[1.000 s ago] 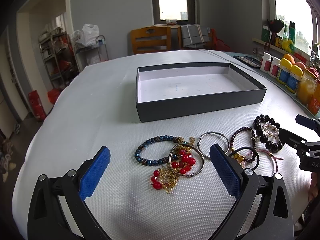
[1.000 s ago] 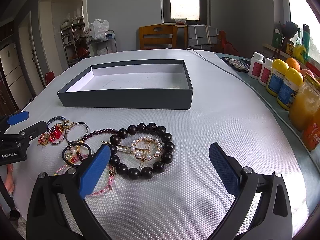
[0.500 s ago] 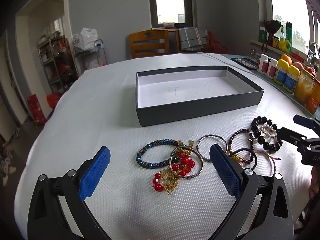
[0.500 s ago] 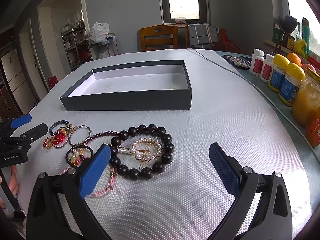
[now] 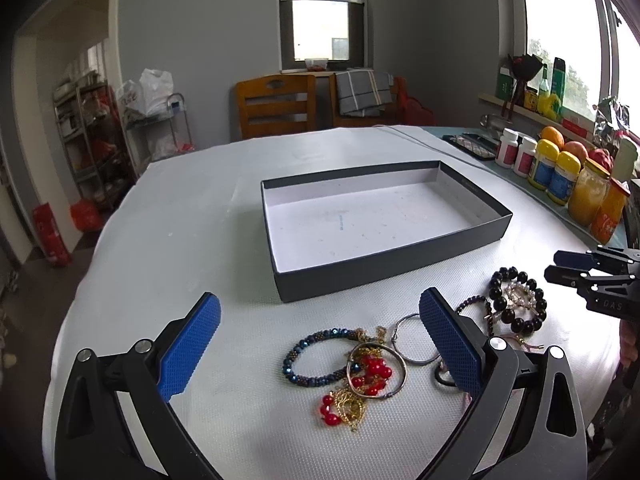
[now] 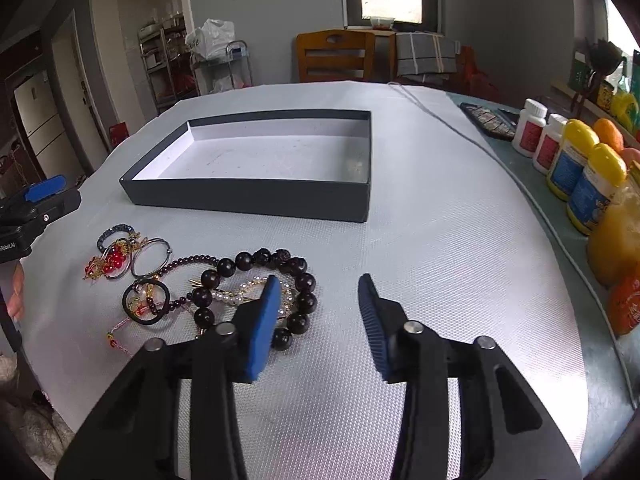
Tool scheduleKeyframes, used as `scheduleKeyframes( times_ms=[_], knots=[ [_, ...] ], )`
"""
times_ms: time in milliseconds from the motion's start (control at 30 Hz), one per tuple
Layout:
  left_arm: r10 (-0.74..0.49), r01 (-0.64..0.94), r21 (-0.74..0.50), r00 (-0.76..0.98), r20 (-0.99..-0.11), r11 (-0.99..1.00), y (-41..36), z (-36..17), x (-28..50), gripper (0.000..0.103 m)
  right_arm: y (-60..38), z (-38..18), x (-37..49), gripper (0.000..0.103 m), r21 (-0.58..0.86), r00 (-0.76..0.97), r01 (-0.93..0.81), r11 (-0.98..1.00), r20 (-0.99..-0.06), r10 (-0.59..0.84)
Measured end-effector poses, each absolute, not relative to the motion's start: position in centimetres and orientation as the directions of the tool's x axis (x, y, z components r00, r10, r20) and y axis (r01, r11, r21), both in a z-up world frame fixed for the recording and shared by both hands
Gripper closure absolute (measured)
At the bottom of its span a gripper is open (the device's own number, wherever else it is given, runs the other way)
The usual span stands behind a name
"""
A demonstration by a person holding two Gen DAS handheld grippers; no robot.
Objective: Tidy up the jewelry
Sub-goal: 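Lower the right gripper onto the black bead bracelet and close it, then lift the black bead bracelet up from the pile with the right gripper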
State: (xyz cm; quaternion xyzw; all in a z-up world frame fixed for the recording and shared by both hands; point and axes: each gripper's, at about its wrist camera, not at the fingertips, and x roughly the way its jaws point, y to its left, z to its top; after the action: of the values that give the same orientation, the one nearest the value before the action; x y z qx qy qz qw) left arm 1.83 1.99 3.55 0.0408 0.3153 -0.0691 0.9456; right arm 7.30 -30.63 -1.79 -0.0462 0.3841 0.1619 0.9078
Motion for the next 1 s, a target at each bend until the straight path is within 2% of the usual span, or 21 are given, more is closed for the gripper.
scheduleKeyframes(
  times_ms=[67,200,767,1000],
  knots=[
    [-0.115,0.164,0.025,0.784,-0.611,0.986,2.1,3.4,2.1,0.002,-30.2,-2.0,7.9,0.08,0.033,0.644,-0.36,0.932,-0.714,0.274],
    [-0.114,0.168,0.029,0.779,-0.617,0.985,2.2,3.0,2.2,0.002,-29.3,-2.5,8.9,0.09,-0.013,0.618,-0.383,0.924,-0.746,0.247],
    [-0.141,0.197,0.017,0.755,-0.64,0.98,1.6,2.4,2.5,0.002,-29.0,-4.2,10.9,0.089,0.028,0.525,-0.417,0.909,-0.809,0.266],
    [-0.161,0.224,0.014,0.74,-0.653,0.974,1.1,2.1,2.4,0.002,-29.0,-3.5,10.3,0.089,0.074,0.531,-0.435,0.897,-0.784,0.322]
  ],
)
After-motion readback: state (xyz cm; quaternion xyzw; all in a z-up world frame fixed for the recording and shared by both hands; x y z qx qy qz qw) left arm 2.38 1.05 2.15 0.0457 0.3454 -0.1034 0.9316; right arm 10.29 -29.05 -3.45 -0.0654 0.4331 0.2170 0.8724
